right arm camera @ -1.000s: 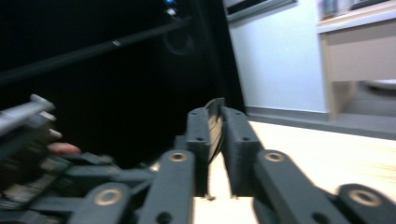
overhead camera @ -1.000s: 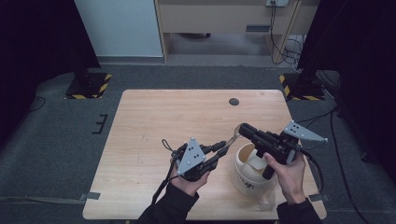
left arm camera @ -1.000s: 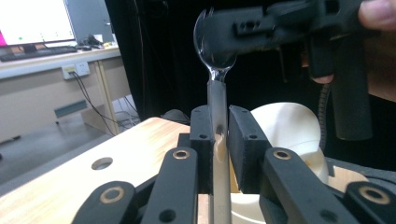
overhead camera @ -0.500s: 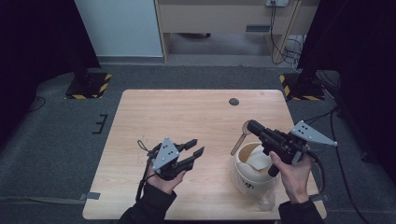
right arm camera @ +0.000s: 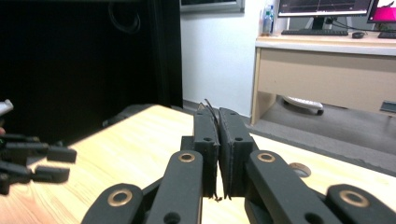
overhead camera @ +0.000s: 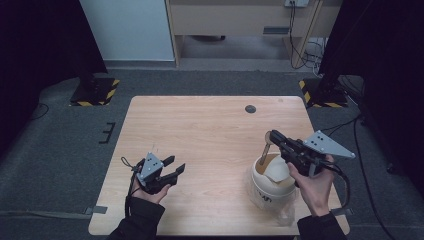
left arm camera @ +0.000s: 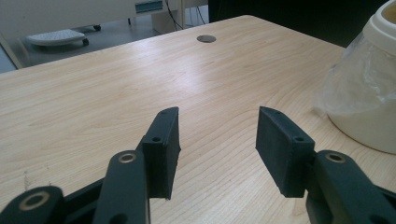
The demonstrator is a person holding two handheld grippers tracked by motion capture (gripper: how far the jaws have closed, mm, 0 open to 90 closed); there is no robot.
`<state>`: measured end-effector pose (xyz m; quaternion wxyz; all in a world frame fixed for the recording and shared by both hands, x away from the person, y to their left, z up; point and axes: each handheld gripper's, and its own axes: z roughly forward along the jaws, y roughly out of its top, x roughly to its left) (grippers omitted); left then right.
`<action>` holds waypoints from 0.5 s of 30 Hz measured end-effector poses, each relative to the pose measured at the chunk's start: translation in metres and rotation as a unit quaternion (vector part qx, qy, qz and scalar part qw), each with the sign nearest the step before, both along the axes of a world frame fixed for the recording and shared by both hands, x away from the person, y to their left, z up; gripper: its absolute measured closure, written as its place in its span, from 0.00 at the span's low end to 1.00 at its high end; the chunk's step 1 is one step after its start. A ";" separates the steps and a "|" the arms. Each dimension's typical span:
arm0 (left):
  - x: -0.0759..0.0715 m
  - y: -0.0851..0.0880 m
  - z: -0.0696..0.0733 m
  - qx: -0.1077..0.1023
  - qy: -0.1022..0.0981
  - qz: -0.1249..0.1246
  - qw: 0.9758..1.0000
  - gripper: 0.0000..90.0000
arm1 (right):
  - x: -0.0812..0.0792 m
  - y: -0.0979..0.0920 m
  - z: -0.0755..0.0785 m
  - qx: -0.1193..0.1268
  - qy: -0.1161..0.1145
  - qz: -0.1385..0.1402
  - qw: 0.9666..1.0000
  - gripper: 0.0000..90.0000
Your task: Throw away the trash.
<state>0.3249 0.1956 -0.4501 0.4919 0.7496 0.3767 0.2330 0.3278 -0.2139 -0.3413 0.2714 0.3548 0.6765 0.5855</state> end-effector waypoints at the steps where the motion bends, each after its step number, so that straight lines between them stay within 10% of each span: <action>1: 0.000 0.000 0.000 0.001 0.000 -0.001 1.000 0.53 | 0.000 0.000 0.000 0.000 0.000 0.000 1.000 0.94; 15: 0.010 0.018 -0.009 0.014 0.018 0.033 0.999 0.38 | -0.001 -0.028 -0.001 0.033 -0.001 -0.030 0.999 0.77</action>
